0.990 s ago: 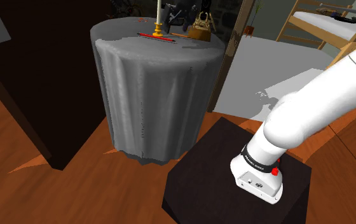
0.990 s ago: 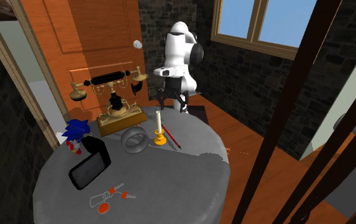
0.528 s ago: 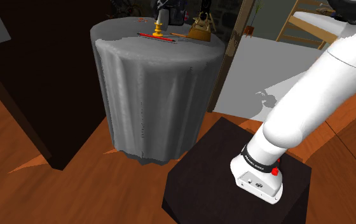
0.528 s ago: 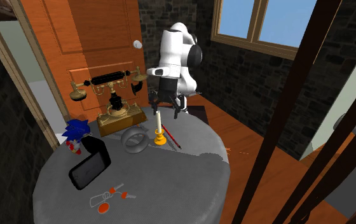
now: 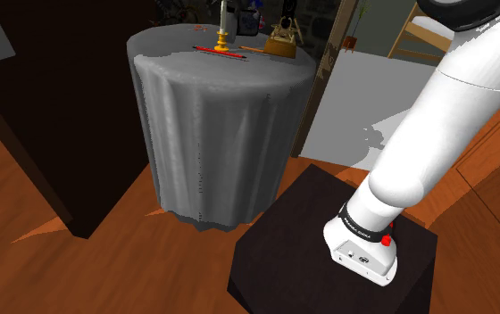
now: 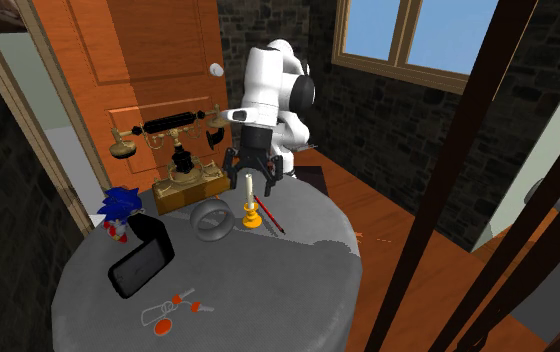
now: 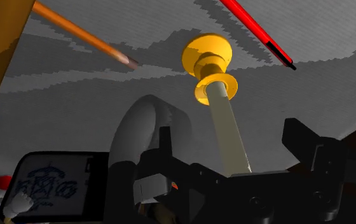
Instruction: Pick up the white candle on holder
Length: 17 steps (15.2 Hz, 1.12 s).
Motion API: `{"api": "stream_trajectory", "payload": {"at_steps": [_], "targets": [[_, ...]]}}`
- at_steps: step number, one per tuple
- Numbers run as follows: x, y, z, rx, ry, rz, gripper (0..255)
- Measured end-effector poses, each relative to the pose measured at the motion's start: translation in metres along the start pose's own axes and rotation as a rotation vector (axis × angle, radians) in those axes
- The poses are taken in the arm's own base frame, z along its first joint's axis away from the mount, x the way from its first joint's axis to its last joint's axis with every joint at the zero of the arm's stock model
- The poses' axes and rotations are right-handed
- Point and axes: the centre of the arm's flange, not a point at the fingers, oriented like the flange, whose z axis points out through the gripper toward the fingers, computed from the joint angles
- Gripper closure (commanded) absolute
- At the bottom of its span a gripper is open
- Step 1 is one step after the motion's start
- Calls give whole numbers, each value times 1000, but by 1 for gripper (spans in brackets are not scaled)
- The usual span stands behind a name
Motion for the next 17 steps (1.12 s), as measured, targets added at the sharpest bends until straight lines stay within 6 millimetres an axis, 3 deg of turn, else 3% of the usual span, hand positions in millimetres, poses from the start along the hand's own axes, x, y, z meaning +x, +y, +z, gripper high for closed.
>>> {"api": "stream_trajectory", "payload": {"at_steps": [5,6,17], "targets": [[-10,0,24,0,1,1,0],[-10,0,25,0,1,1,255],[-10,0,24,0,2,1,255]]}}
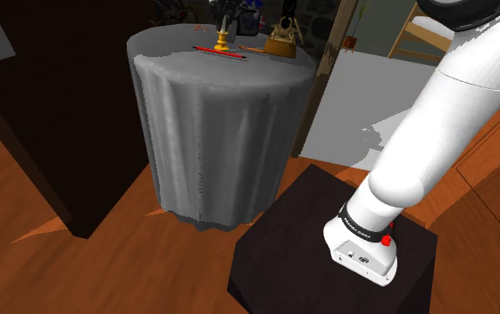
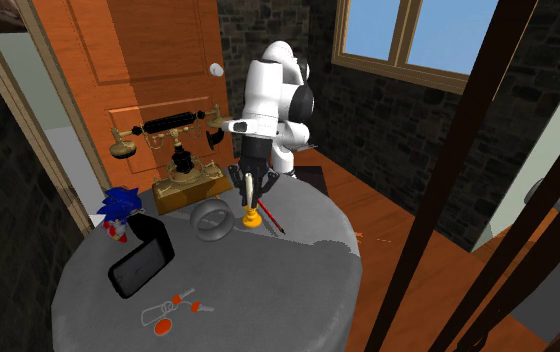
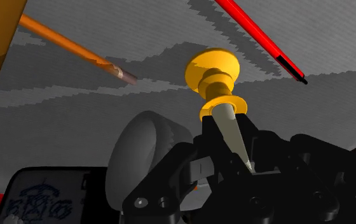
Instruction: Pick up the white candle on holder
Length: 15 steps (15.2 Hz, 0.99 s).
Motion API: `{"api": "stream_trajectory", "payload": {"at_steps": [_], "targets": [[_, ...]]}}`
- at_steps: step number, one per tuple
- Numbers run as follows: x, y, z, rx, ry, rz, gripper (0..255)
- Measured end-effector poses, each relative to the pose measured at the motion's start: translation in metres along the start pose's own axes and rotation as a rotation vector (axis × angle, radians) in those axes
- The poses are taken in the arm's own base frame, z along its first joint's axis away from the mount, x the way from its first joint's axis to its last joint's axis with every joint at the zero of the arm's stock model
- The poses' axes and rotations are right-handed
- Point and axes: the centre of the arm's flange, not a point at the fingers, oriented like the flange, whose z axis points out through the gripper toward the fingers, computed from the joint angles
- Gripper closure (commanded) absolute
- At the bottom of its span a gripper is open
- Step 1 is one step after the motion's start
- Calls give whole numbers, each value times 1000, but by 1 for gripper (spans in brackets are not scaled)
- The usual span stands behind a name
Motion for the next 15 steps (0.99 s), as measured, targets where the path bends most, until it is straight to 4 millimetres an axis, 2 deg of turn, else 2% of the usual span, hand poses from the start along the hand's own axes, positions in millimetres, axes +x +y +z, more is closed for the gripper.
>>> {"api": "stream_trajectory", "payload": {"at_steps": [15], "targets": [[31,0,-67,0,0,0,255]]}}
